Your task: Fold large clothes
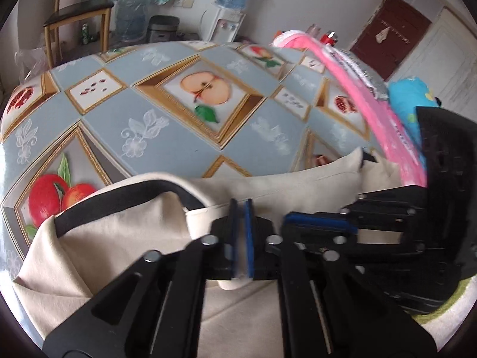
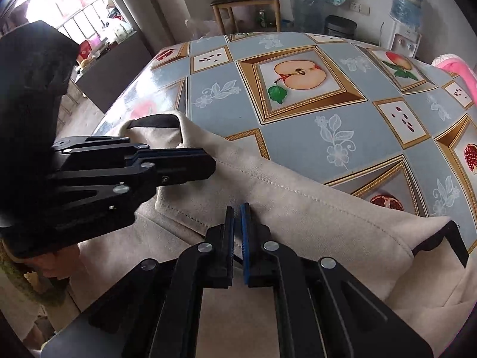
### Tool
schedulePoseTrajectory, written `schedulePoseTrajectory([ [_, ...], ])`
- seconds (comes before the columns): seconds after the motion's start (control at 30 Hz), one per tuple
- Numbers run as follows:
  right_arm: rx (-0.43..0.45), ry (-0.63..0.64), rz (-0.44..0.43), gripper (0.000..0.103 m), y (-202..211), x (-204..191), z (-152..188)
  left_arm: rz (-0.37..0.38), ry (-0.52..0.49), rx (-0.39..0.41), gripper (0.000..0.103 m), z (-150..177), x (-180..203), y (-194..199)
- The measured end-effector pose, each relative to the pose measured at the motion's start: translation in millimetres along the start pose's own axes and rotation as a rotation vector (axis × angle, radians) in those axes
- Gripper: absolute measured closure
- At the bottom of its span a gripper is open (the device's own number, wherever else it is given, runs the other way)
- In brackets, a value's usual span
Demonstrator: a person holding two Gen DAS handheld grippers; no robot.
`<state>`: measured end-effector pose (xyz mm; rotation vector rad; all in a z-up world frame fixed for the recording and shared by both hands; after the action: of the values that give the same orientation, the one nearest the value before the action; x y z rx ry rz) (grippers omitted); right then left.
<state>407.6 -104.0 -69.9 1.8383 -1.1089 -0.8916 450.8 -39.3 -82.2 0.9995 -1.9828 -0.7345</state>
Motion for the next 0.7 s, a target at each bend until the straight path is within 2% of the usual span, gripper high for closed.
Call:
schedulePoseTrajectory([
  [0.13,-0.007,-0.019,-0.017,0.099,5,2,-2,0.013,0.014,-0.012,0.101,6,-3,0],
  [0.2,0.021,-0.045,-0.023,0.099,18,9,-3,0.003,-0.004,-0.027,0.101,13,-4,1],
  [0.3,0.049,-0.095,0.036,0.099,31,34,1,0.006,-0.012,-0.022,0.101,20,-6,4],
  [0.4,-0.003,-0.172,0.097,0.099,20,63,15,0.024,0.012,-0.018,0.101,20,-9,3],
  [0.7,0.036,-0.167,0.068,0.095,45,54,24,-0.042,-0.039,-0.025,0.101,23,-1,8],
])
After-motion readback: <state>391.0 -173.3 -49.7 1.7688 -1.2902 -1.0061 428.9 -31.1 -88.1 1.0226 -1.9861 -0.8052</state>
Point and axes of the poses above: each gripper's, at about its wrist camera, not at the fingertips, and y roughly against the way its jaws point, x to its right, z to its underside, the point moved 6 cm from there along -y, roughly the way its jaws point, and after that the axes turned 1 degree about z, right-handed, at the moved point
